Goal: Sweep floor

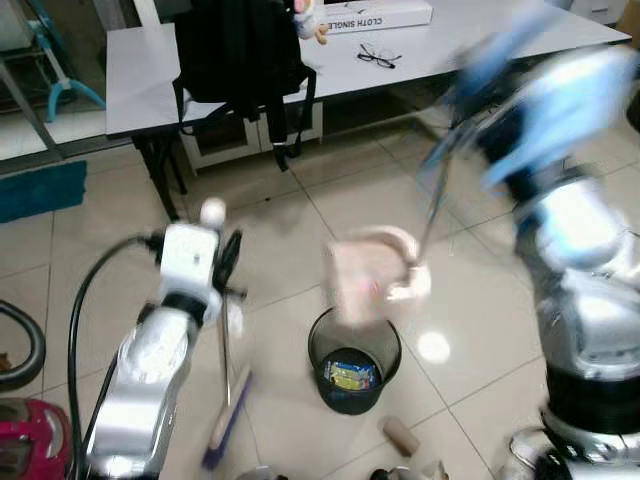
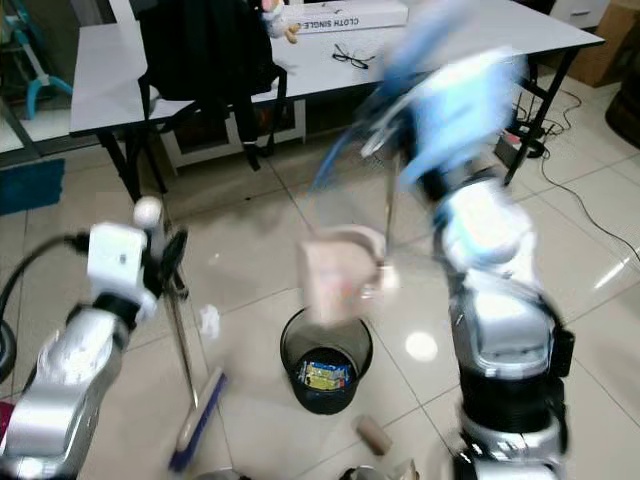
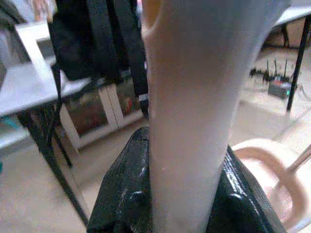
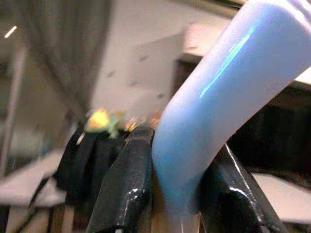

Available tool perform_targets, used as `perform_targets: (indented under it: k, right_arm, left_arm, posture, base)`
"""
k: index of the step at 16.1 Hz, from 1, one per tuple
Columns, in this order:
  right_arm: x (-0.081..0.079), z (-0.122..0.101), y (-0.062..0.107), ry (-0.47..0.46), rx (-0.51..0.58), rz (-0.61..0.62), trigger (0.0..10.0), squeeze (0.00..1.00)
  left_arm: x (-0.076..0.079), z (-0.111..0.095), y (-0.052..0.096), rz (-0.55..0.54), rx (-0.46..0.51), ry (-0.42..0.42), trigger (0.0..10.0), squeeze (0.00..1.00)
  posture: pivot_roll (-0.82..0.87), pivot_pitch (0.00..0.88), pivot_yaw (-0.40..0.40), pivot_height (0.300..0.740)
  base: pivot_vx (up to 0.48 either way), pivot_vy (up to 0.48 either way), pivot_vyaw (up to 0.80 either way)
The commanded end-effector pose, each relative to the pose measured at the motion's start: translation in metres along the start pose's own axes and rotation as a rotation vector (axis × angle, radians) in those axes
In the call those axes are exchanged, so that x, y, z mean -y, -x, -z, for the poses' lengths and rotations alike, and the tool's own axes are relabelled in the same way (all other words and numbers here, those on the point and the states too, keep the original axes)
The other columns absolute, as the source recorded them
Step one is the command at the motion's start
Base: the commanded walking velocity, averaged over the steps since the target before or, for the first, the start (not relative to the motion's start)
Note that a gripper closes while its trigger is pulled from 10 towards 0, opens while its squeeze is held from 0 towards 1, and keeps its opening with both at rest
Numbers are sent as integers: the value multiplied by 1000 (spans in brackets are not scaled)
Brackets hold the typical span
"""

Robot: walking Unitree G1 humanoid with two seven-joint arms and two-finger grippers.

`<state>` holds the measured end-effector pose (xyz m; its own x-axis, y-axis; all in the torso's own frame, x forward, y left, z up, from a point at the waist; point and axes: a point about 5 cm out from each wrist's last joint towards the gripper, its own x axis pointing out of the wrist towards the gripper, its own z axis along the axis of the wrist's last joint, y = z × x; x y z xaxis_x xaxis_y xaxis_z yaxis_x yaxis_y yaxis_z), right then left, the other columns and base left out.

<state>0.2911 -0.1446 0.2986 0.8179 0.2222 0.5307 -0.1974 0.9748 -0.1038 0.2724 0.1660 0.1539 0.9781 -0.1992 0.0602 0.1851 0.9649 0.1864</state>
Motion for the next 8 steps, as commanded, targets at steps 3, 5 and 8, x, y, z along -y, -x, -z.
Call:
perform_targets:
  k: [3, 5, 8]
  right_arm:
    - [-8, -1, 1, -158, 8, 63, 10000, 0]
    - [-15, 3, 2, -176, -26, 62, 10000, 0]
    - [-21, 6, 1, -190, -50, 61, 10000, 0]
  left_arm:
    - [-3, -23, -11, 4, 84, -28, 10000, 0]
    - [-4, -25, -13, 5, 89, -31, 10000, 0]
    - [-5, -24, -13, 11, 77, -54, 10000, 0]
  posture:
    - [-17, 48, 52, 740]
    - [-17, 48, 56, 740]
    - [-17, 46, 56, 740]
  base:
    - [0, 327, 0]
    - [0, 390, 0]
    - [0, 387, 0]
